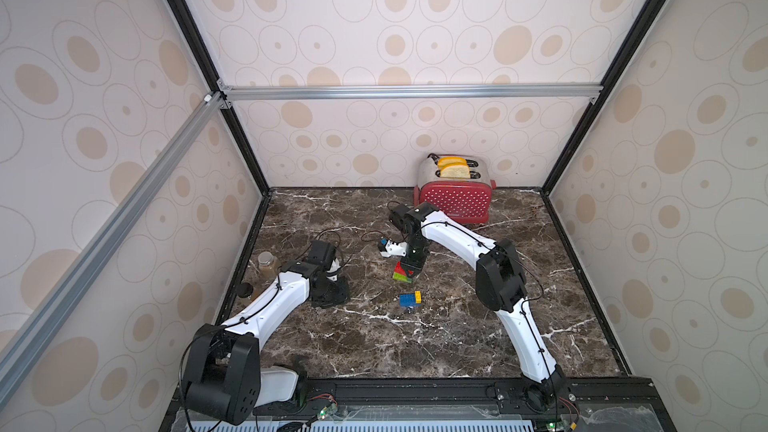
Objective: Assemble the number 5 with lego
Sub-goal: Assemble the lego brick with the lego brick.
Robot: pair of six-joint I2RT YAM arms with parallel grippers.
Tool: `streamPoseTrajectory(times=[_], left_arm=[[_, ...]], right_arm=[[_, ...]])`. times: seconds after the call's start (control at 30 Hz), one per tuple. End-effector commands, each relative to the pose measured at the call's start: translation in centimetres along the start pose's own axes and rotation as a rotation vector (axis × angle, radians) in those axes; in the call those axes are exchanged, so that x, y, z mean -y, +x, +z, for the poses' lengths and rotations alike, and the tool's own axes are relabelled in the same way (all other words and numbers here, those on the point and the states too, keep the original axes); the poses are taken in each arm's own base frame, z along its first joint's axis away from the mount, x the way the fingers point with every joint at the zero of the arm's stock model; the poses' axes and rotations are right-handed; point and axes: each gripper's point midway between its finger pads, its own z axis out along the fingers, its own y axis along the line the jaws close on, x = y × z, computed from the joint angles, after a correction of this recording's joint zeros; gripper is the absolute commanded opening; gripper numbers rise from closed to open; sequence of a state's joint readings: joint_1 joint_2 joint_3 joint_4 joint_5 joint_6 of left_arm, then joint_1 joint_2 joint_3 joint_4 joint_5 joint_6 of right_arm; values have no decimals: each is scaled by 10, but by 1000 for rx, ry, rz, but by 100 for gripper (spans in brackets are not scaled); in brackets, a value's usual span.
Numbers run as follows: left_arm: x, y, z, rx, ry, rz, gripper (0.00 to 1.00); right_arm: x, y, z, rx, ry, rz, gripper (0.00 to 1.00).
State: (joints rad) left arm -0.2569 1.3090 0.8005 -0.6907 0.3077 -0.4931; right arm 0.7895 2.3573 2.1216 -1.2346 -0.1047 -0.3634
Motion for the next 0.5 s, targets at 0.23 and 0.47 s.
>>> streamPoseTrajectory(times=[0.23,0.47], left_arm=[[-4,2,2,-12,-13,10,33],[-4,2,3,-16,-15,9,33]], right_arm=[[-4,9,42,-80,-37,-33,33],[-1,5,39,-53,-24,-63,32]])
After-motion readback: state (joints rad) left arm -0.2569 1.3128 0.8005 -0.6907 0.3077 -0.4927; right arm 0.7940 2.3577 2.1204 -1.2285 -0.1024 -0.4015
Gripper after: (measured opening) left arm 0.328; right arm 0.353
